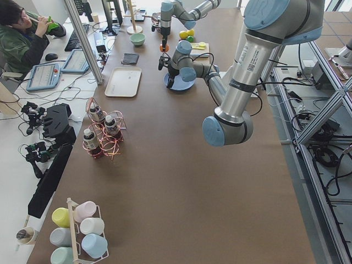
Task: Pick orange to plate
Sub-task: 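Carry the orange with the right gripper over the blue plate while the left arm withdraws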
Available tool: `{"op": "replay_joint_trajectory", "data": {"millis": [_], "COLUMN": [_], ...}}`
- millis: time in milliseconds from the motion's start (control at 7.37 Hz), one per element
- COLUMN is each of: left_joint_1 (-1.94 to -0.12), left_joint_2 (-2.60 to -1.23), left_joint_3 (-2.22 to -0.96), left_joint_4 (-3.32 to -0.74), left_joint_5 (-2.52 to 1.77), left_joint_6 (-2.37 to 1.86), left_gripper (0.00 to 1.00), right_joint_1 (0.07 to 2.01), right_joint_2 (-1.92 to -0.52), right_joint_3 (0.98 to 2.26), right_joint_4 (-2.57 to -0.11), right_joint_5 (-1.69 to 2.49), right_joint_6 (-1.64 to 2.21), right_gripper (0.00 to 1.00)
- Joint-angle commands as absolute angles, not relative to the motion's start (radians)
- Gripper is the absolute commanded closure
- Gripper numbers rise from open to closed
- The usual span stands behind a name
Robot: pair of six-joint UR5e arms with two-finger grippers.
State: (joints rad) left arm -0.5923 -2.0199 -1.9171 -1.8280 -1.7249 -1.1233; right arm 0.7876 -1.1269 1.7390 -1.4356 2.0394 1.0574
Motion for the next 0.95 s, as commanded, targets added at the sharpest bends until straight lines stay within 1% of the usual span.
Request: {"op": "replay_joint_trajectory", "data": {"millis": [0, 271, 407, 543, 679, 814], "left_joint_1": [-0.647, -0.704, -0.71, -0.719, -0.77, -0.843], "left_joint_2": [-1.918, -1.855, -1.8, -1.778, -1.754, -1.708], "left_joint_3": [-2.038, -2.031, -2.039, -2.034, -2.03, -2.029], "left_joint_4": [-1.799, -1.799, -1.799, -1.798, -1.793, -1.792], "left_joint_5": [-1.721, -1.727, -1.733, -1.743, -1.814, -1.916], "left_joint_6": [-0.932, -0.927, -0.925, -0.923, -0.898, -0.826], "left_gripper": [0.02, 0.02, 0.02, 0.02, 0.02, 0.02], "right_joint_1": [0.694, 0.576, 0.511, 0.458, 0.418, 0.398], "right_joint_2": [-1.037, -0.991, -0.97, -0.951, -0.939, -0.918], "right_joint_3": [1.769, 1.767, 1.764, 1.758, 1.75, 1.714], "right_joint_4": [-1.491, -1.499, -1.499, -1.499, -1.502, -1.5], "right_joint_5": [1.969, 1.857, 1.809, 1.766, 1.729, 1.706], "right_joint_6": [1.176, 1.244, 1.294, 1.32, 1.321, 1.322], "right_gripper": [1.0, 1.0, 1.0, 1.0, 1.0, 1.0]}}
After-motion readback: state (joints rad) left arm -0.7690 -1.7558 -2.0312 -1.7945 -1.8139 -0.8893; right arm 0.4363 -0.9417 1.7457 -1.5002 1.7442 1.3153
